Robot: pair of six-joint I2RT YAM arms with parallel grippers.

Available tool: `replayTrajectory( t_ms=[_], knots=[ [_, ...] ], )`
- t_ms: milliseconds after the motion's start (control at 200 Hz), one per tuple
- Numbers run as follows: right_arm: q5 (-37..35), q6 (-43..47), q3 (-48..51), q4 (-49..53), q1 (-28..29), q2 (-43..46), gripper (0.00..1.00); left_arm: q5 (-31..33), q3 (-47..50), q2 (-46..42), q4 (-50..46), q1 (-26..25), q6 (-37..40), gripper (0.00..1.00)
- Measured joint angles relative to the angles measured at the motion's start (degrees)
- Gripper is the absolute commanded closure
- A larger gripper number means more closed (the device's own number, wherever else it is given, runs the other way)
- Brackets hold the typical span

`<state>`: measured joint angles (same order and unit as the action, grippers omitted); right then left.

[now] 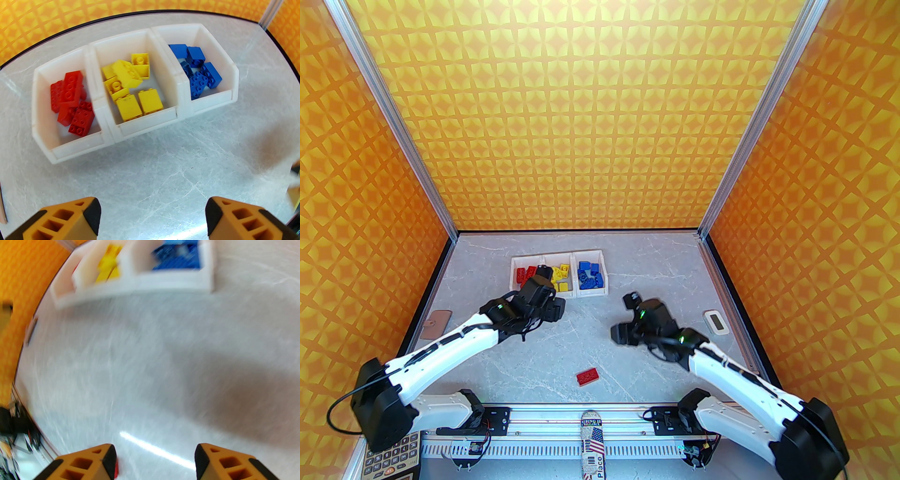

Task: Sort the legos into containers by color

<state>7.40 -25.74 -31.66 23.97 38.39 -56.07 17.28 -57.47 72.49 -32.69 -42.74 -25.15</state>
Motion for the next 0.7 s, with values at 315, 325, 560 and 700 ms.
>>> replayTrajectory(
  t_ms=[315,325,560,700],
  knots=[
    [-11.91,-11.19,0.24,0.61,21.53,-8.17,0.34,0.39,2.86,-3.21,0.35,0.00,-2.95,0.22],
    [-12.00,-11.41,0.24,0.59,21.84,-8.46,0.34,0.39,2.93,-3.30,0.37,0.00,-2.95,0.22],
    [-16.13,-16.09,-1.81,-0.70,29.59,-15.02,0.25,0.42,4.13,-3.82,0.39,0.00,-3.37,0.22],
    [-17.55,-17.57,-4.55,-2.32,32.30,-18.12,0.20,0.42,4.13,-3.82,0.42,0.00,-3.37,0.22]
  ],
)
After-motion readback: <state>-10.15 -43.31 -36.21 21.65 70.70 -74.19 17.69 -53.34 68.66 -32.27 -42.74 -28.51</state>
